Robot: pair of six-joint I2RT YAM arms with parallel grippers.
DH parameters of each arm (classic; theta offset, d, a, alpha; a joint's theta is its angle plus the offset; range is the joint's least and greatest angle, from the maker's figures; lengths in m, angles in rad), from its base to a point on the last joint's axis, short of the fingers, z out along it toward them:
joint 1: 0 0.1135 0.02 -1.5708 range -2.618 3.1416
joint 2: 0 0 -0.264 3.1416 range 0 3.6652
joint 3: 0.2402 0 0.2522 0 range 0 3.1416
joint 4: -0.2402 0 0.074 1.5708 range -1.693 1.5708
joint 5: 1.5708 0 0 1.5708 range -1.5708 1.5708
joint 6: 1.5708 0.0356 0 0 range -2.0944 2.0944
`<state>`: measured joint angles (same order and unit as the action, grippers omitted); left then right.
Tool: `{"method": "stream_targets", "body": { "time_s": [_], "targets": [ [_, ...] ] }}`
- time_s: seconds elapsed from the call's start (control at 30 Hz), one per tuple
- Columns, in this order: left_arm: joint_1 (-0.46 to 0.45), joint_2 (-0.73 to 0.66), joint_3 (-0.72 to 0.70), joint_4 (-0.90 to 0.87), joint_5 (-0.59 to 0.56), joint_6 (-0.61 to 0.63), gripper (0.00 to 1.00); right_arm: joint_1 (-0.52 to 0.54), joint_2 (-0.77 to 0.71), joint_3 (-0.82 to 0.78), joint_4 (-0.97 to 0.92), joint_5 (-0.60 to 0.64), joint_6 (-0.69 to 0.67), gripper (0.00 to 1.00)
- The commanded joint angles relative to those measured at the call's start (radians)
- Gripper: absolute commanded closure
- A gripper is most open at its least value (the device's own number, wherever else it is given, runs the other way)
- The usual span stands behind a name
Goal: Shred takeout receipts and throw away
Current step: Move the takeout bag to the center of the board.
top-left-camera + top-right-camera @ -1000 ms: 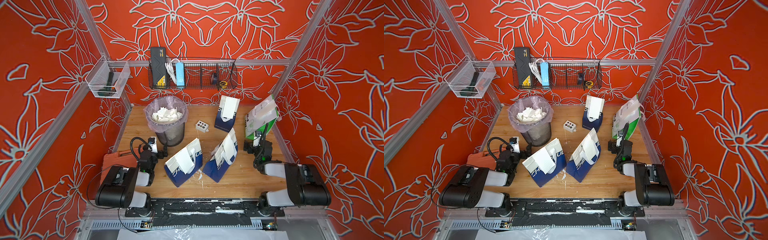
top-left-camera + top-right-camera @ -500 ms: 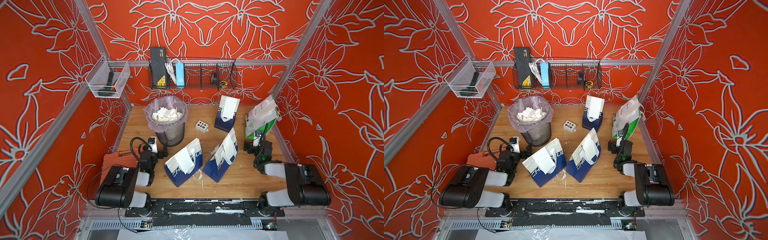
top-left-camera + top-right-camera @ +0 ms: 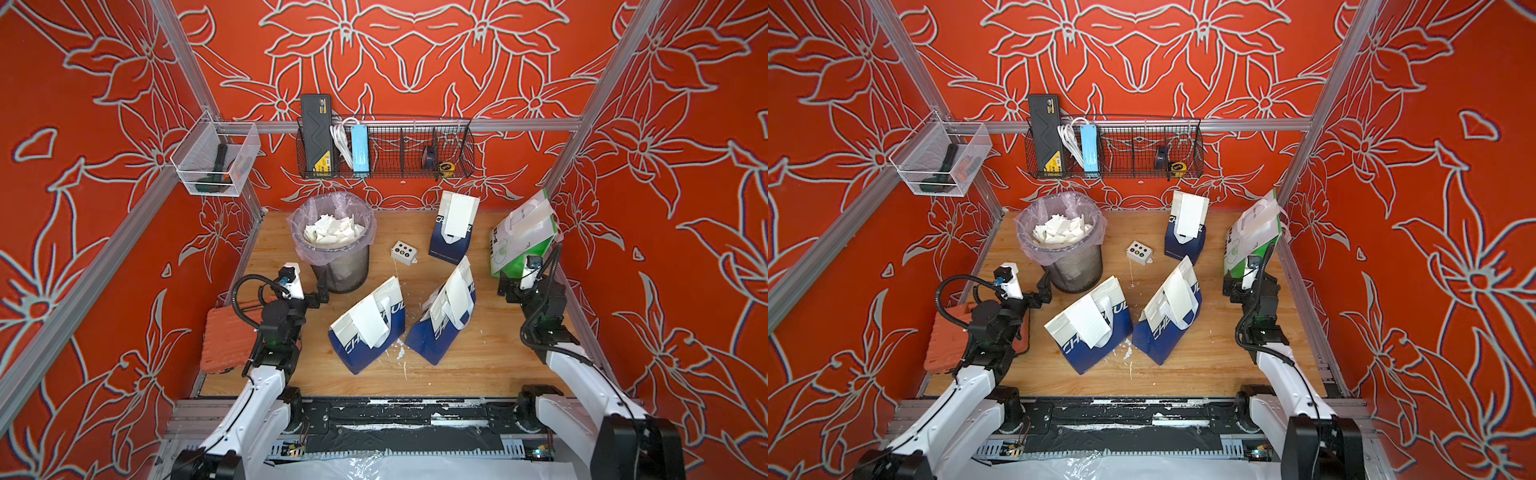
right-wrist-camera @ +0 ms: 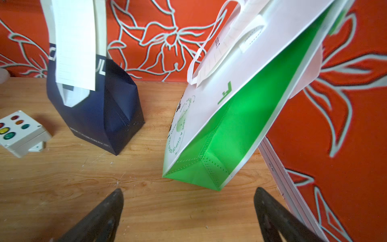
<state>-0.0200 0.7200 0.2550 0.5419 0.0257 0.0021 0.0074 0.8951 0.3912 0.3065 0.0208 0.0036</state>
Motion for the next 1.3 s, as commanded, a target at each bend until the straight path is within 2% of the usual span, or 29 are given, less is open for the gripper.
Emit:
{"method": "stream_targets", "body": {
  "time_s": [0.0, 0.1, 0.2, 0.37, 0.53, 0.63, 0.73, 0.93, 1.1, 1.27],
  "targets": [
    [-0.004, -0.085, 0.088, -0.301, 0.008, -0.017, 0.02, 0.006, -0.096, 0.07, -0.261, -0.081, -0.023, 0.03],
    [-0.005, -0.101, 0.2, -0.444, 0.072, -0.013, 0.02, 0.006, -0.165, 0.14, -0.406, -0.162, -0.03, 0.03],
    [-0.004, -0.034, 0.363, -0.595, 0.145, 0.012, 0.02, 0.005, -0.177, 0.252, -0.557, -0.265, -0.054, 0.03],
    [-0.006, 0.116, 0.651, -0.792, 0.247, 0.027, 0.06, 0.005, -0.094, 0.475, -0.788, -0.448, -0.07, 0.03],
    [-0.032, 0.171, 0.819, -0.886, 0.401, 0.009, 0.08, 0.018, -0.016, 0.669, -0.945, -0.581, -0.045, 0.03],
    [-0.075, 0.255, 0.971, -1.047, 0.456, 0.085, 0.08, 0.034, 0.029, 0.783, -1.072, -0.639, -0.063, 0.03],
    [-0.149, 0.351, 1.138, -1.257, 0.388, 0.223, 0.08, 0.069, 0.063, 0.879, -1.179, -0.663, -0.088, 0.03],
    [-0.175, 0.371, 1.214, -1.369, 0.528, 0.259, 0.05, 0.122, 0.145, 1.056, -1.26, -0.765, -0.03, 0.07],
    [-0.221, 0.43, 1.234, -1.479, 0.501, 0.216, 0.15, 0.192, 0.212, 1.17, -1.312, -0.808, -0.018, 0.07],
    [-0.279, 0.377, 1.234, -1.556, 0.447, 0.179, 0.19, 0.261, 0.246, 1.186, -1.332, -0.844, -0.013, 0.08]
  ]
}}
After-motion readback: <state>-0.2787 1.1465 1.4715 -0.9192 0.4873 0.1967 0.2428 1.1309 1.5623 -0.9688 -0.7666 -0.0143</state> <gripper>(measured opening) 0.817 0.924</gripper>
